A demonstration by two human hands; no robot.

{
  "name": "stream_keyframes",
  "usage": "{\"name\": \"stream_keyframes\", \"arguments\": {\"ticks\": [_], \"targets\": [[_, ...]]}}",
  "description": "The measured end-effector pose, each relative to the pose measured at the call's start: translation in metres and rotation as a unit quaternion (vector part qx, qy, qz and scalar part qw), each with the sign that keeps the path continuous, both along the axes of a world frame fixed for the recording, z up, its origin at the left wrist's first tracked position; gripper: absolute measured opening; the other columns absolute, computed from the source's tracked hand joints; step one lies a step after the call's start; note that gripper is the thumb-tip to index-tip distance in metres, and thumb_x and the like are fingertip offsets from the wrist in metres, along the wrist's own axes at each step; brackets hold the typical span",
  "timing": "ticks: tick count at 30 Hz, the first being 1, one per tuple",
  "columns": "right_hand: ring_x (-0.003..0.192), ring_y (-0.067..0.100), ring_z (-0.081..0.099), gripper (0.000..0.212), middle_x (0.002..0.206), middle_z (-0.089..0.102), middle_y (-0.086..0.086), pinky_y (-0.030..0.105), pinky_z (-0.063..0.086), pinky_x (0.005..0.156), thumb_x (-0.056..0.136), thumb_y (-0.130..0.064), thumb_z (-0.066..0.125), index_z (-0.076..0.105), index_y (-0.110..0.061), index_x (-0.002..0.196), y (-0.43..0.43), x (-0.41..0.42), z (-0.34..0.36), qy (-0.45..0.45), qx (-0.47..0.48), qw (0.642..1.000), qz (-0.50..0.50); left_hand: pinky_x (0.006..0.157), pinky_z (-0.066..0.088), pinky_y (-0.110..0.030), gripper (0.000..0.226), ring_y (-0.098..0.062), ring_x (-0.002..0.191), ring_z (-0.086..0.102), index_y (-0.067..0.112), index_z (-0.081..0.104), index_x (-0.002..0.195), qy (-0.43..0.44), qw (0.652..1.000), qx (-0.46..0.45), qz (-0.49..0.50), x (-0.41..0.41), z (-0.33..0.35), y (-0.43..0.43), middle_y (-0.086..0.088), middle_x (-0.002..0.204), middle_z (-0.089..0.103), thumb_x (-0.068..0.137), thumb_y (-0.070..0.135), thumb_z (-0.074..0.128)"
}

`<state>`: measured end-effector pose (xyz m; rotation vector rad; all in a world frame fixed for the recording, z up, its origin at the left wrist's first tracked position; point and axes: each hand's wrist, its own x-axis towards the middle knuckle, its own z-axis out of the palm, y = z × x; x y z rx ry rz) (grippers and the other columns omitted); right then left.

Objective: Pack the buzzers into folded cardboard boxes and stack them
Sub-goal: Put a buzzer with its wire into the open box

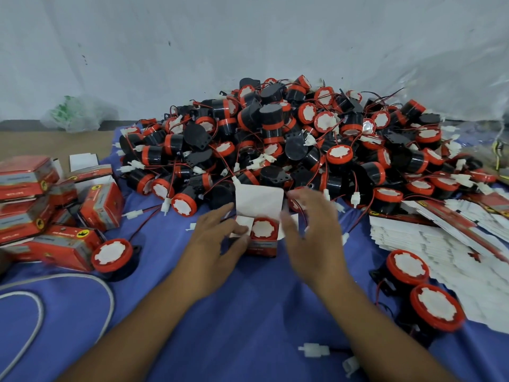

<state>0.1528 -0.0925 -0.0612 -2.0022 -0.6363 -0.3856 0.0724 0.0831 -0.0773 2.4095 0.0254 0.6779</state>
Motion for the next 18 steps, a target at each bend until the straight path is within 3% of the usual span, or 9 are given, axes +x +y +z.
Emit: {"name": "stream_keyframes", "arguments": {"ticks": [2,3,5,7,10,13,16,18], "targets": [[0.096,0.011,0.06,0.009,0.107,0.062,-0.007,0.032,0.051,0.086,0.1,-0.031,0.056,0.057,-0.035,0.108,-0.007,0.011,0.006,0.103,0.105,0.988,-0.051,0.105,0.036,-0.016,0.016,-0.009,0.133,0.045,0.013,0.072,0.108,0.029,0.998,-0.049,-0.012,0.001,-0.001,0.001,0.012,0.141,0.048,0.095,0.018,0.065],[0.085,0.01,0.064,0.007,0.095,0.067,-0.006,0.035,0.054,0.079,0.102,-0.03,0.054,0.058,-0.035,0.101,-0.01,0.015,0.007,0.17,0.148,0.974,-0.029,0.105,0.041,-0.022,0.016,-0.011,0.132,0.048,0.01,0.072,0.107,0.034,0.997,-0.069,-0.023,0.001,-0.001,0.002,0.008,0.14,0.052,0.095,0.017,0.063],[0.067,0.01,0.065,0.012,0.075,0.07,-0.003,0.03,0.055,0.067,0.102,-0.019,0.055,0.066,-0.023,0.097,-0.013,0.018,0.005,0.266,0.18,0.946,0.052,0.098,0.048,-0.039,0.014,-0.016,0.122,0.056,0.005,0.071,0.098,0.039,0.993,-0.097,-0.051,0.003,0.0,0.004,-0.002,0.131,0.059,0.097,0.014,0.061],[0.063,0.012,0.065,0.004,0.073,0.07,-0.002,0.023,0.054,0.061,0.096,-0.013,0.064,0.066,-0.014,0.099,-0.013,0.017,0.0,0.303,0.186,0.927,0.123,0.092,0.05,-0.039,0.013,-0.014,0.112,0.058,0.008,0.071,0.091,0.052,0.989,-0.123,-0.066,0.003,0.001,0.004,0.001,0.123,0.057,0.096,0.015,0.062],[0.065,0.01,0.066,0.026,0.091,0.07,-0.006,0.022,0.053,0.059,0.089,-0.014,0.074,0.062,-0.021,0.111,-0.009,0.015,-0.005,0.301,0.165,0.928,0.142,0.076,0.049,-0.026,0.01,-0.011,0.086,0.059,0.021,0.07,0.088,0.05,0.984,-0.155,-0.071,0.001,-0.001,0.004,0.006,0.106,0.055,0.092,0.011,0.069],[0.074,0.011,0.063,0.047,0.114,0.061,-0.012,0.023,0.054,0.063,0.088,-0.022,0.076,0.053,-0.045,0.121,-0.009,0.014,-0.009,0.19,0.026,0.968,0.161,0.059,0.047,-0.027,0.028,-0.015,0.064,0.055,0.034,0.053,0.097,0.071,0.972,-0.213,-0.062,0.001,-0.003,0.003,0.008,0.086,0.061,0.089,0.015,0.072],[0.089,0.011,0.061,0.038,0.113,0.06,-0.008,0.025,0.055,0.074,0.089,-0.019,0.075,0.058,-0.044,0.111,-0.009,0.014,-0.01,0.178,-0.006,0.964,0.2,0.057,0.051,-0.041,0.052,-0.034,0.065,0.059,0.035,0.04,0.117,0.057,0.952,-0.289,-0.085,0.003,-0.004,0.0,0.02,0.103,0.059,0.088,0.004,0.071],[0.098,0.004,0.059,0.032,0.113,0.061,-0.01,0.022,0.051,0.082,0.086,-0.006,0.075,0.068,-0.031,0.104,-0.01,0.016,-0.008,0.13,-0.025,0.967,0.219,0.054,0.05,-0.034,0.048,-0.043,0.065,0.058,0.024,0.054,0.122,0.036,0.962,-0.249,-0.111,0.001,-0.005,-0.001,0.011,0.121,0.058,0.089,-0.007,0.066]]}}
